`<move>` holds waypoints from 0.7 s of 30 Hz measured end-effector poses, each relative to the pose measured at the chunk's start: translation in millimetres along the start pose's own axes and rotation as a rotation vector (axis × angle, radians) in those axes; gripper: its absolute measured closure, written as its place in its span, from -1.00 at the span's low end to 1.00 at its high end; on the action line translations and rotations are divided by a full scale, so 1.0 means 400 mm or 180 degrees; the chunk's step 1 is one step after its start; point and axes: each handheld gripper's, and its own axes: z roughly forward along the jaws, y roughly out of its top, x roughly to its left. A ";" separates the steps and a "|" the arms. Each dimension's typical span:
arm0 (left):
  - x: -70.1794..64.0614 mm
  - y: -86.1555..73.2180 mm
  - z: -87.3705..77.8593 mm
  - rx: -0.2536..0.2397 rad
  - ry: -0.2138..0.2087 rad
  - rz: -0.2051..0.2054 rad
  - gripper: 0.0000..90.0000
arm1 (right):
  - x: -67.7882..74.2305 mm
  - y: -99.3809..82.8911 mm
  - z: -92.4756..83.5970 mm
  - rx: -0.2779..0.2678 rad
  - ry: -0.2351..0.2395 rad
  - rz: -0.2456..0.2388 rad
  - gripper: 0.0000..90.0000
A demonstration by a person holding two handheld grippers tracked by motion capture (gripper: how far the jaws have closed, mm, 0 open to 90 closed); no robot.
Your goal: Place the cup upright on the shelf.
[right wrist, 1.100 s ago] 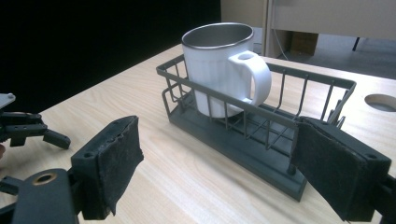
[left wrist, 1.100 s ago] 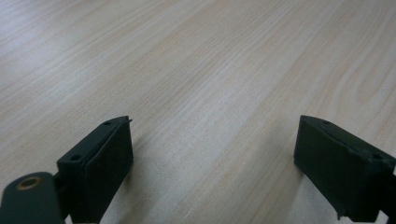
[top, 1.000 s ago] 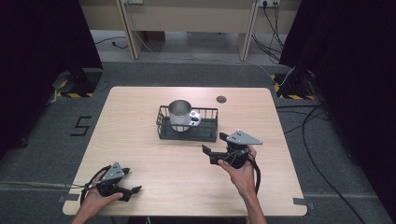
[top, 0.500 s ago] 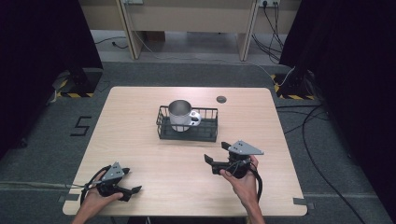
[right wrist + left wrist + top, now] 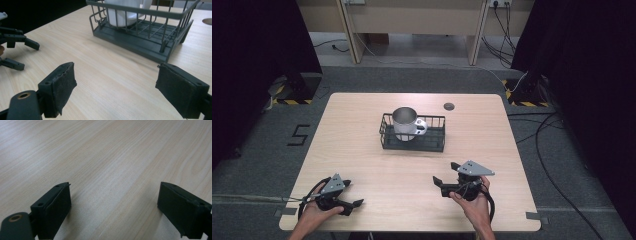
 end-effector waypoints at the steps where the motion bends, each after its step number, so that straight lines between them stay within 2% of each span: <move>1: 0.000 0.000 0.000 0.0002 0.0002 0.0000 -0.76 | -0.001 -0.006 -0.001 0.0011 -0.0005 0.0003 -0.66; 6: 0.000 0.000 0.000 0.0001 0.0002 -0.0001 -0.76 | 0.001 -0.027 0.000 0.0068 -0.0008 0.0014 -0.66; 13: 0.000 0.000 0.000 0.0002 0.0002 -0.0001 -0.76 | 0.007 -0.076 0.006 0.0249 -0.0028 0.0010 -0.66; 21: 0.000 0.000 0.000 0.0000 -0.0001 -0.0003 -0.76 | 0.005 -0.101 0.008 0.0348 -0.0060 0.0041 -0.66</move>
